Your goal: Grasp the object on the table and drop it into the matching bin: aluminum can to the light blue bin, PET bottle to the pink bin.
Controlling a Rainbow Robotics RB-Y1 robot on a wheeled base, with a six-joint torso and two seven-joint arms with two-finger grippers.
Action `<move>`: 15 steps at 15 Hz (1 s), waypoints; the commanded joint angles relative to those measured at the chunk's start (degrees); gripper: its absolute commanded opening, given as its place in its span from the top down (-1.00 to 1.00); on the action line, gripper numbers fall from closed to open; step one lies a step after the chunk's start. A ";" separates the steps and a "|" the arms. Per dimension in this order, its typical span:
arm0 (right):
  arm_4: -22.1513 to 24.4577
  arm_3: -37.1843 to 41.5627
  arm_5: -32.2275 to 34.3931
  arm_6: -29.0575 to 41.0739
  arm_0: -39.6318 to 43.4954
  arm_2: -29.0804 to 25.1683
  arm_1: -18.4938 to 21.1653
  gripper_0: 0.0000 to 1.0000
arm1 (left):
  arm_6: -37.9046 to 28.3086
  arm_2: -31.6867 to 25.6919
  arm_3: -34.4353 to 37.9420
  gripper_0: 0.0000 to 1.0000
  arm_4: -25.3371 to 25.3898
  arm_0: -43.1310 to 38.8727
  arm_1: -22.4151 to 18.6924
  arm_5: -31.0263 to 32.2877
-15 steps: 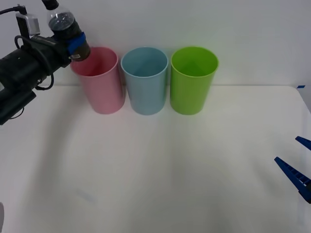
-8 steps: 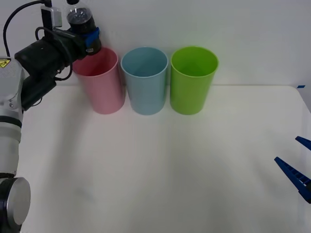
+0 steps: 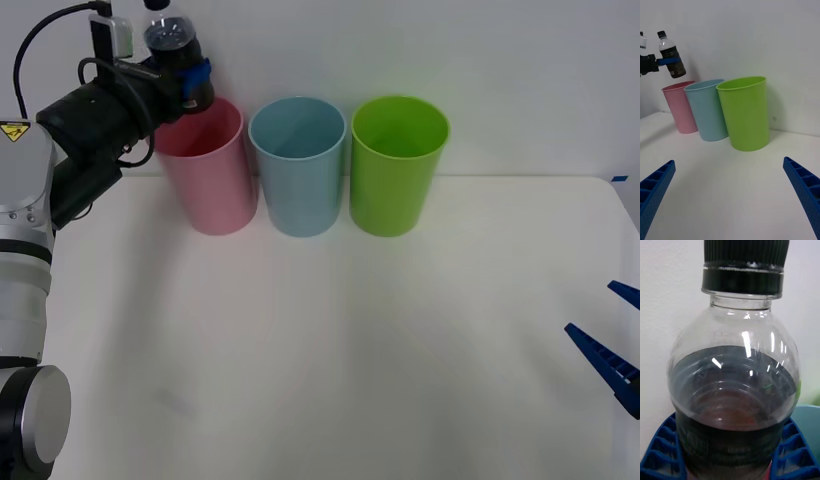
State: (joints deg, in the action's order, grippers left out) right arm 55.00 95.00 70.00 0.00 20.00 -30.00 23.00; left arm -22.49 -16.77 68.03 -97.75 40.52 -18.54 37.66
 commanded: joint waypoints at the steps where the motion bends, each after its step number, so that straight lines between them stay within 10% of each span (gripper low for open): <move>1: 0.00 0.00 0.00 0.00 0.00 0.00 0.00 -1.00 | -0.28 -0.10 0.00 -1.00 0.54 -0.09 0.00 -0.04; 15: 0.00 0.00 0.00 0.00 0.00 0.00 0.00 -1.00 | 2.98 -0.81 13.10 -1.00 21.46 -19.25 -6.59 3.12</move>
State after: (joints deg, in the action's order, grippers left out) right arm 55.00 95.00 70.00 0.00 20.00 -30.00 23.00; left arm -19.60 -17.27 79.14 -77.75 23.43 -24.63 40.77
